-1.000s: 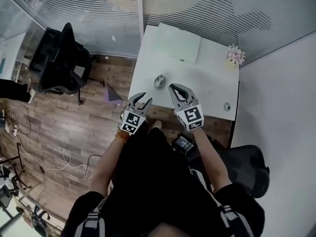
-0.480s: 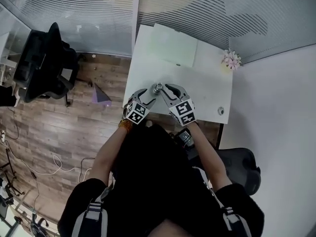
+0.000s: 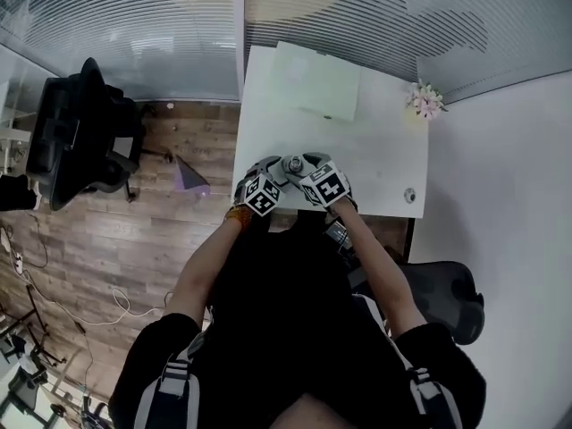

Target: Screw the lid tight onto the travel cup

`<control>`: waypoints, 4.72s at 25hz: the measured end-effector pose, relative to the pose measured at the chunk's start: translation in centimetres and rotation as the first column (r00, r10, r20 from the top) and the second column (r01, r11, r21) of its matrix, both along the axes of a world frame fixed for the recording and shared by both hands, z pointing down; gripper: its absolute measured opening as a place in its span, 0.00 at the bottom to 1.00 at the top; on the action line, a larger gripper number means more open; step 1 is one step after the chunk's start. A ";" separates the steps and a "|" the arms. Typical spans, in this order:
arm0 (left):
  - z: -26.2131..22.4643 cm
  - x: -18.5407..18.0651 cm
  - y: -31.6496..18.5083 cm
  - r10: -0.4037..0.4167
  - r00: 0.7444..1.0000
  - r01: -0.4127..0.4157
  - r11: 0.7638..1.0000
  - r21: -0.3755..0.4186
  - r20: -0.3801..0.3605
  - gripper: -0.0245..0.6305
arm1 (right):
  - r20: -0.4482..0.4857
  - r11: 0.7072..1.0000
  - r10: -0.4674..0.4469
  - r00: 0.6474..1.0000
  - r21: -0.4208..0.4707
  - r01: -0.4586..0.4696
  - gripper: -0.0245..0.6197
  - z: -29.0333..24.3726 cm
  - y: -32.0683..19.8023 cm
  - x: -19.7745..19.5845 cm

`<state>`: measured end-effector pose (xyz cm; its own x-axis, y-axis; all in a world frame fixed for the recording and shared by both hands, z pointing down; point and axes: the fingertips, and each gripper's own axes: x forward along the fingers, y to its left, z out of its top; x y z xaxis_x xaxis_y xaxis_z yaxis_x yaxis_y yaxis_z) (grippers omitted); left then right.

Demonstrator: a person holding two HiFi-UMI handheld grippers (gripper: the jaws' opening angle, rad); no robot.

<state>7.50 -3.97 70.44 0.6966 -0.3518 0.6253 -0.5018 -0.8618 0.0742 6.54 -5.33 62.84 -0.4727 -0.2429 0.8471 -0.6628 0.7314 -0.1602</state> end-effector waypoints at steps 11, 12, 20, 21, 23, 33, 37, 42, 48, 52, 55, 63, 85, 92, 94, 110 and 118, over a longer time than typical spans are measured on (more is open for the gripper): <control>2.5 0.6 0.1 0.084 0.996 -0.083 0.996 -0.030 0.021 0.54 | -0.028 0.994 -0.085 0.996 -0.069 0.083 0.43 2.1 0.0 -0.7; 2.6 0.6 0.1 0.085 0.996 -0.085 0.996 -0.032 0.018 0.54 | -0.038 0.993 -0.090 0.995 -0.078 0.087 0.40 2.3 -0.1 -0.5; 2.8 0.7 0.4 0.187 0.982 -0.186 0.982 -0.041 0.036 0.54 | -0.045 0.965 -0.250 0.967 -0.098 0.245 0.40 2.5 0.5 -0.7; 2.9 0.6 0.4 0.227 0.973 -0.225 0.973 -0.043 0.049 0.54 | -0.042 0.949 -0.305 0.952 -0.094 0.300 0.40 2.6 0.5 -0.8; 3.0 0.3 0.2 0.322 0.943 -0.318 0.947 -0.050 0.082 0.54 | -0.038 0.901 -0.431 0.902 -0.085 0.426 0.40 2.5 0.6 -1.2; 2.8 -0.5 0.3 0.423 0.899 -0.422 0.906 -0.033 0.109 0.53 | -0.060 0.833 -0.554 0.830 -0.035 0.553 0.53 1.6 1.1 -1.5; 2.2 -1.3 0.5 0.171 0.985 -0.170 0.985 -0.031 0.022 0.54 | 0.016 0.983 -0.180 0.984 -0.018 0.180 0.54 1.3 0.3 -1.6; 2.1 -0.2 0.9 0.030 1.000 -0.030 0.996 -0.084 -0.002 0.54 | -0.026 1.000 0.022 0.999 -0.020 -0.022 0.44 2.1 0.0 -0.9; 2.5 0.2 1.0 0.119 0.991 -0.114 0.989 -0.095 0.055 0.53 | -0.069 0.993 -0.109 0.992 -0.055 0.106 0.40 2.5 0.3 -1.2; 2.6 0.0 1.0 0.303 0.946 -0.294 0.951 -0.091 0.112 0.53 | -0.110 0.932 -0.360 0.926 -0.083 0.353 0.40 2.2 1.0 -1.5; 3.5 -1.0 0.5 0.514 0.834 -0.507 0.857 -0.089 0.200 0.50 | -0.152 0.792 -0.610 0.777 -0.099 0.602 0.40 2.8 1.3 -2.5; 3.1 -1.0 0.3 0.560 0.797 -0.557 0.826 -0.085 0.224 0.52 | -0.140 0.730 -0.682 0.718 -0.066 0.680 0.49 2.5 1.6 -2.4; 2.0 -0.4 0.9 0.445 0.891 -0.446 0.895 -0.010 0.093 0.53 | -0.169 0.800 -0.589 0.790 0.020 0.600 0.40 2.4 1.9 -1.8; 2.3 -1.1 0.5 0.755 0.610 -0.773 0.633 -0.026 0.239 0.51 | -0.182 0.481 -0.865 0.467 -0.038 0.876 0.40 2.6 2.7 -2.0; 2.5 -1.2 0.5 0.700 0.680 -0.716 0.698 -0.013 0.219 0.52 | -0.167 0.510 -0.850 0.500 -0.023 0.860 0.40 2.5 2.7 -2.0; 1.9 -1.0 0.9 0.069 0.995 -0.072 0.996 0.043 0.071 0.52 | -0.133 0.961 -0.196 0.972 0.170 0.217 0.45 2.0 1.1 -2.3; 2.3 -1.1 0.9 0.298 0.951 -0.302 0.952 0.038 0.086 0.52 | -0.128 0.862 -0.477 0.869 0.126 0.491 0.43 2.2 1.8 -2.6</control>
